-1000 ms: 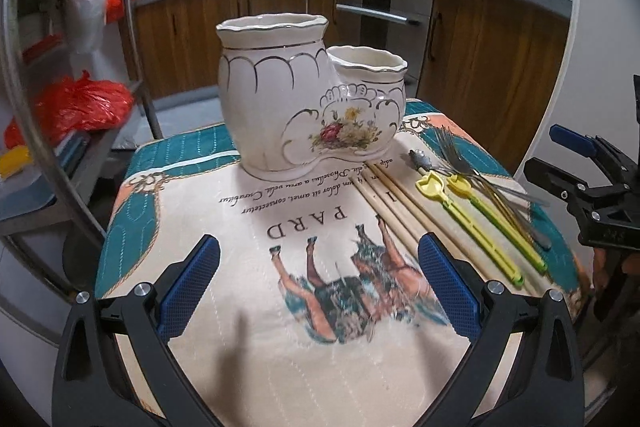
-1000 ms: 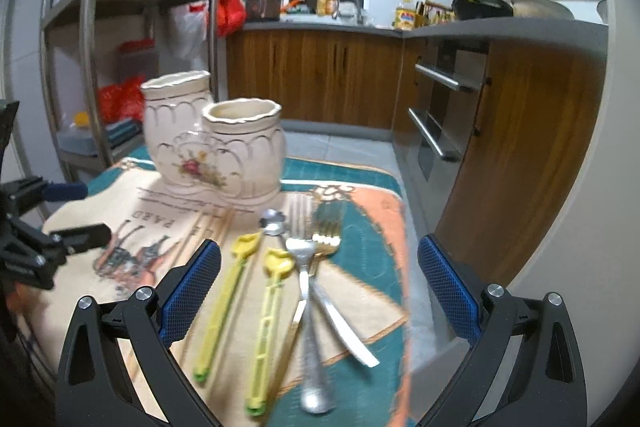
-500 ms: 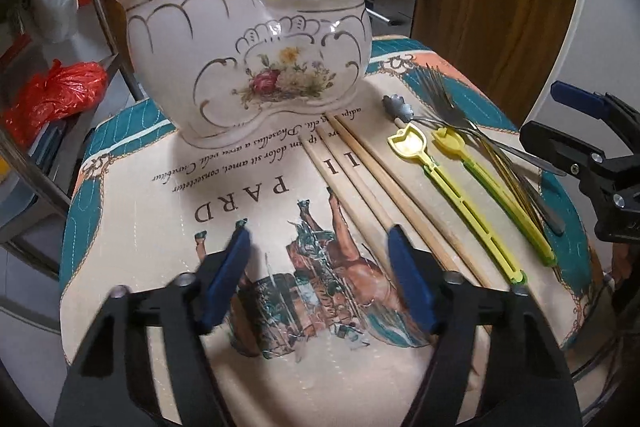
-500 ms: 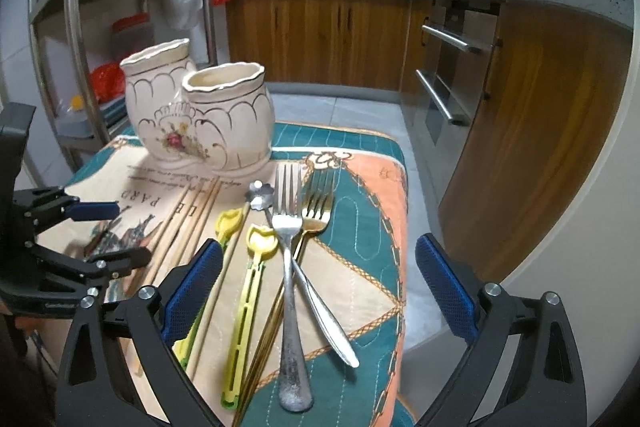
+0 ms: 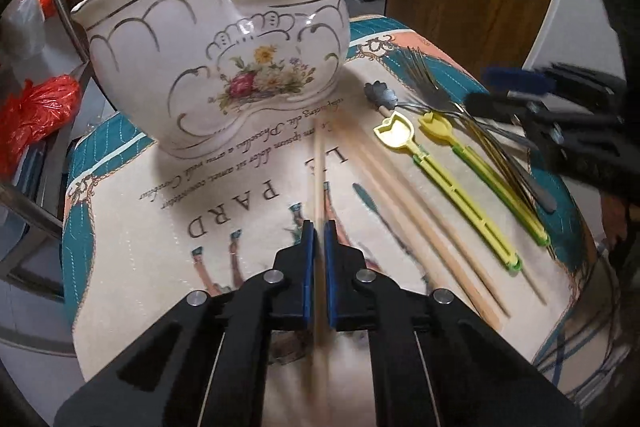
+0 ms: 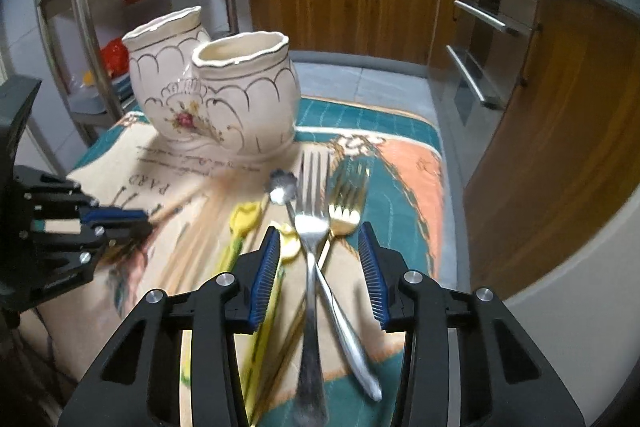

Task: Organize utensils
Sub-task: 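Close the left tool on a wooden chopstick while the right tool grasps a silver fork, then lift the chopstick with the left tool while the right tool lifts the fork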

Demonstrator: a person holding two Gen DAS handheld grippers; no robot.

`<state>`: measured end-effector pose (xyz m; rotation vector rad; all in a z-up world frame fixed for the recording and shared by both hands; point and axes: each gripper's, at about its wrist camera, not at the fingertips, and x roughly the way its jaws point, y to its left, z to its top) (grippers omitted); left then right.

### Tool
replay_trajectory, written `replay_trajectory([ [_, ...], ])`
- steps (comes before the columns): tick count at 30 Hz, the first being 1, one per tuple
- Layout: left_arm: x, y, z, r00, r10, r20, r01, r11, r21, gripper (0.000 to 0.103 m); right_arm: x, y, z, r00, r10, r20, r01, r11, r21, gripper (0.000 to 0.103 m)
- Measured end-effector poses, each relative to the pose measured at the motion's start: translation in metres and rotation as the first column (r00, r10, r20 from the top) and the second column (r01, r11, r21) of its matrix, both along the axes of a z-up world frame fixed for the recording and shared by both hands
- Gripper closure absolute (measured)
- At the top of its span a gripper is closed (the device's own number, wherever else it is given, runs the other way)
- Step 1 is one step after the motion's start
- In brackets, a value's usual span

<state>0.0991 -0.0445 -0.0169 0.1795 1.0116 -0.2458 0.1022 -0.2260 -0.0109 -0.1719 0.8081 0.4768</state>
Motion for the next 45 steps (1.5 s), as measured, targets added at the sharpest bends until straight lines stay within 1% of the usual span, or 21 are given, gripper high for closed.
replay_trajectory([
  [3, -0.003, 0.009, 0.001, 1.0, -0.015, -0.019, 0.015, 1.0, 0.004, 0.098, 0.017, 0.007, 0.002, 1.0, 0.018, -0.015, -0.018, 1.0, 0.007, 0.067],
  [6, -0.006, 0.018, 0.004, 0.999, -0.019, -0.036, 0.018, 0.999, -0.04, 0.098, 0.035, 0.013, 0.002, 0.998, 0.043, -0.048, -0.041, 0.999, 0.028, 0.068],
  [9, -0.008, 0.019, 0.005, 0.999, -0.028, -0.036, 0.027, 0.999, -0.044, 0.098, 0.049, 0.017, 0.0, 0.995, 0.065, -0.074, -0.062, 0.997, 0.043, 0.068],
  [12, -0.007, 0.018, 0.006, 0.999, -0.036, -0.033, 0.035, 0.998, -0.05, 0.095, 0.061, 0.017, -0.001, 0.992, 0.079, -0.101, -0.073, 0.996, 0.055, 0.068],
  [16, -0.002, 0.02, 0.001, 0.999, -0.024, -0.043, 0.021, 0.998, -0.063, 0.093, 0.071, 0.016, -0.007, 0.982, 0.113, -0.149, -0.103, 0.992, 0.076, 0.068],
  [17, 0.001, 0.018, -0.001, 0.999, -0.023, -0.044, 0.02, 0.998, -0.066, 0.093, 0.072, 0.016, -0.009, 0.98, 0.121, -0.157, -0.109, 0.991, 0.081, 0.069],
  [19, 0.002, 0.02, -0.001, 0.999, -0.018, -0.039, 0.015, 0.997, -0.07, 0.093, 0.073, 0.015, -0.011, 0.977, 0.128, -0.171, -0.116, 0.99, 0.081, 0.08],
  [21, 0.006, 0.017, -0.003, 0.999, -0.018, -0.039, 0.015, 0.997, -0.073, 0.093, 0.074, 0.014, -0.01, 0.977, 0.131, -0.169, -0.119, 0.99, 0.082, 0.081],
  [28, 0.012, 0.01, -0.006, 0.999, -0.028, -0.019, 0.027, 0.998, -0.053, 0.093, 0.059, 0.015, 0.008, 0.986, 0.132, -0.105, -0.126, 0.99, 0.064, 0.081],
  [35, 0.009, 0.008, -0.006, 0.999, -0.033, -0.012, 0.032, 0.999, -0.044, 0.093, 0.034, 0.002, 0.042, 0.995, 0.1, 0.001, -0.1, 0.993, 0.068, 0.082],
  [39, 0.006, 0.005, -0.007, 0.999, -0.04, 0.005, 0.04, 0.999, -0.024, 0.094, 0.015, -0.006, 0.061, 0.995, 0.076, 0.062, -0.08, 0.995, 0.067, 0.082],
  [42, 0.0, 0.002, -0.008, 0.998, -0.054, 0.027, 0.054, 0.999, -0.003, 0.097, -0.003, -0.013, 0.075, 0.992, 0.062, 0.112, -0.07, 0.995, 0.07, 0.082],
  [45, -0.005, 0.004, -0.008, 0.997, -0.064, 0.036, 0.065, 0.998, -0.012, 0.097, -0.02, -0.016, 0.084, 0.987, 0.056, 0.15, -0.066, 0.996, 0.063, 0.083],
])
